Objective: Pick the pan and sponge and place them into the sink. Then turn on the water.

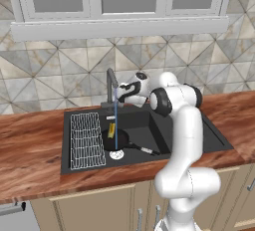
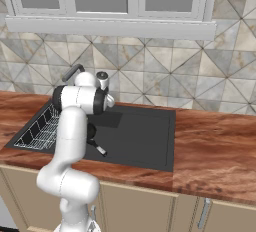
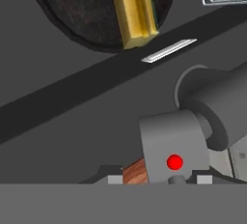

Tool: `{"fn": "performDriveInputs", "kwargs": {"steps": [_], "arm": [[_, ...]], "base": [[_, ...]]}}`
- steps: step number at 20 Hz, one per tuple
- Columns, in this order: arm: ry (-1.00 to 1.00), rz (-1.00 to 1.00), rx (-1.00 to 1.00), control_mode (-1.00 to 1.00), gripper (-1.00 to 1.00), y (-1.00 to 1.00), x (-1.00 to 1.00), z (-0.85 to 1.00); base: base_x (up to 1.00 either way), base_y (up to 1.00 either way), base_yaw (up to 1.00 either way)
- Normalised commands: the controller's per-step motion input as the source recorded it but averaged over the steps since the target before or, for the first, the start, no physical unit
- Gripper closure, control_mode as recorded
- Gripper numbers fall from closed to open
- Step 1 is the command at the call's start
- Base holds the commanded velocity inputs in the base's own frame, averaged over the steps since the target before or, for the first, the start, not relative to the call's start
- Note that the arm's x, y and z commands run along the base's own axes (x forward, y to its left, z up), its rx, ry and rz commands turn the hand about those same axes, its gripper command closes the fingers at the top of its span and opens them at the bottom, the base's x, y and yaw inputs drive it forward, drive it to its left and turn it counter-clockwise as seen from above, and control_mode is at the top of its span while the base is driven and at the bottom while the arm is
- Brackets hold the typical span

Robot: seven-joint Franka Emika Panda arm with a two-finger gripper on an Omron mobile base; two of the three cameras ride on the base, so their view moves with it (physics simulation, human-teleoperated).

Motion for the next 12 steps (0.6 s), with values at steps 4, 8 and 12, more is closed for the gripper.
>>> {"fn": "performDriveInputs", "kwargs": {"steps": [4,8,12], "arm": [[0.04,-0.05,0.03,-1.0,1.0,-0.53,-0.22,-0.47],[0.04,-0.05,0.03,-1.0,1.0,-0.53,-0.23,-0.47],[0.04,-0.05,0.04,-1.0,1.0,-0.54,-0.23,-0.47]], "base": [[0.0,0.0,0.0],[0.0,0.0,0.0],[0.0,0.0,0.0]]}}
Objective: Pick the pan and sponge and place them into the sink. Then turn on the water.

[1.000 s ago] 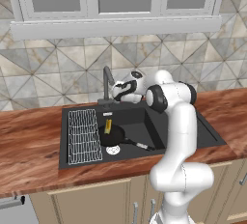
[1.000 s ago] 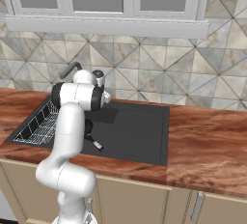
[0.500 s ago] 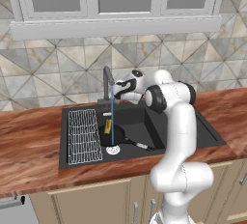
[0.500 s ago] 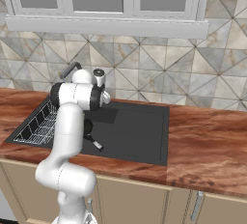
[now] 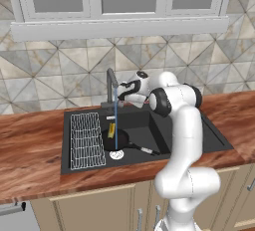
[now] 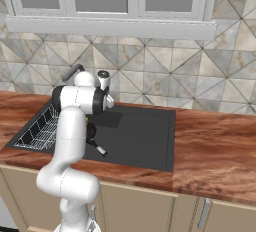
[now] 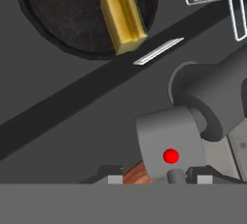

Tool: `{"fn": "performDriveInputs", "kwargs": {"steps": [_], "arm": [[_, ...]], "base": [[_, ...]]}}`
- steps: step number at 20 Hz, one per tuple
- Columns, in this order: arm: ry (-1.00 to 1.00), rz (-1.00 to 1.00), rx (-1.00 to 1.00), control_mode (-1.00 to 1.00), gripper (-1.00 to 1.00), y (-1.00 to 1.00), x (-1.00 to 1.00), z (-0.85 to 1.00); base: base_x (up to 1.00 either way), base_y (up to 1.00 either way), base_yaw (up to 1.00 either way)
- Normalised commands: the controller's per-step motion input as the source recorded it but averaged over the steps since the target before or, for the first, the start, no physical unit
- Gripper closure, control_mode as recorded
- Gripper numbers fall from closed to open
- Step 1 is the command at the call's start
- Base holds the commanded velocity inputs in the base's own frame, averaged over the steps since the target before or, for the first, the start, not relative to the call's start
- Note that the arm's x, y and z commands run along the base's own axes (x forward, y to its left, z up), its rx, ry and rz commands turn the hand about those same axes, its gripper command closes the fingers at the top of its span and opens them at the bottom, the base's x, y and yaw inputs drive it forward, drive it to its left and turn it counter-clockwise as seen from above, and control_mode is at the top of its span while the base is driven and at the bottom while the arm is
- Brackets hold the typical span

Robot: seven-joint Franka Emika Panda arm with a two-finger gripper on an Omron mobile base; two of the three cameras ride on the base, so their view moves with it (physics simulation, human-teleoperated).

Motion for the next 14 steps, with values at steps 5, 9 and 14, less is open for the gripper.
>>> {"fn": "performDriveInputs", "kwargs": {"steps": [5,9,14], "arm": [[0.04,-0.04,0.04,-1.0,1.0,-0.55,-0.25,-0.46],[0.05,-0.04,0.04,-1.0,1.0,-0.56,-0.26,-0.46],[0.04,-0.03,0.05,-1.0,1.0,-0.58,-0.28,-0.44]], "base": [[0.0,0.0,0.0],[0.0,0.0,0.0],[0.0,0.0,0.0]]}}
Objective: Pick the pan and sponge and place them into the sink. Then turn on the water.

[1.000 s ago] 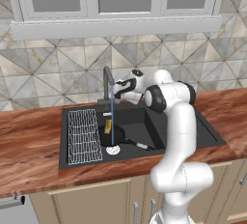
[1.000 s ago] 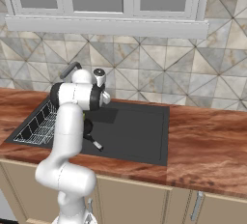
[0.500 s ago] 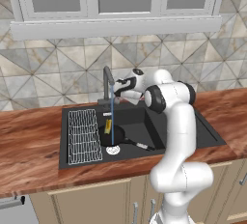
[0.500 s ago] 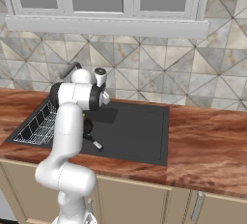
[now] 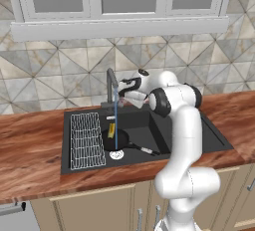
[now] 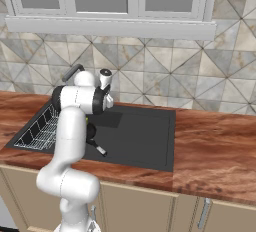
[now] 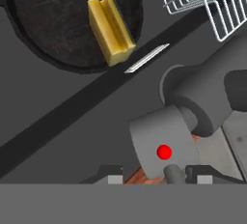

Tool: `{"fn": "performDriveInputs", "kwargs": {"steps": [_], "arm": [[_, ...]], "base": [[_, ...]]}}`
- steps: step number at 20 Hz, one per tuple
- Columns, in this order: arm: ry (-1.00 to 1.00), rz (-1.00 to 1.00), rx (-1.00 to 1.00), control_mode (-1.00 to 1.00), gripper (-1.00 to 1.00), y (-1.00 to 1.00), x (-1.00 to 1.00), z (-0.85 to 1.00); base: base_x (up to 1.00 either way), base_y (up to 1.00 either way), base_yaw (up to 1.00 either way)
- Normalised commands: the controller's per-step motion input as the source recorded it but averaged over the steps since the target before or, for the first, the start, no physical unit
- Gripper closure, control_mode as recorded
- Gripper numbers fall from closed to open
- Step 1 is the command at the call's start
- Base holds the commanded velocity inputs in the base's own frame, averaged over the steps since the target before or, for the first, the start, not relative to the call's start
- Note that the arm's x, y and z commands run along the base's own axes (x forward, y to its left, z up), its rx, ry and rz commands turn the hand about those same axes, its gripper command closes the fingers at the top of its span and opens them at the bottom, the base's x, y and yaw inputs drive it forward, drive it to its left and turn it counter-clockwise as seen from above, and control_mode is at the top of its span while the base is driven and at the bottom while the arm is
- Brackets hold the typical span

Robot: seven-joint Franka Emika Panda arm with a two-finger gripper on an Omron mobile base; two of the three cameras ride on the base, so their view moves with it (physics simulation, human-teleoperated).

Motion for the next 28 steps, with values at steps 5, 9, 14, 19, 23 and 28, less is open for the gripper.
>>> {"fn": "performDriveInputs", "kwargs": {"steps": [5,9,14,19,23,28], "arm": [[-0.06,-0.01,0.06,-1.0,1.0,-0.33,-0.21,0.12],[-0.14,0.0,0.01,-1.0,1.0,-0.25,-0.12,0.4],[-0.15,0.0,0.0,-1.0,1.0,-0.33,-0.18,0.38],[-0.15,0.0,0.04,-1.0,1.0,-0.36,-0.24,0.34],[-0.13,0.0,0.07,-1.0,1.0,-0.33,-0.27,0.31],[-0.1,0.0,0.12,-1.0,1.0,-0.31,-0.32,0.29]], "base": [[0.0,0.0,0.0],[0.0,0.0,0.0],[0.0,0.0,0.0],[0.0,0.0,0.0],[0.0,0.0,0.0],[0.0,0.0,0.0]]}}
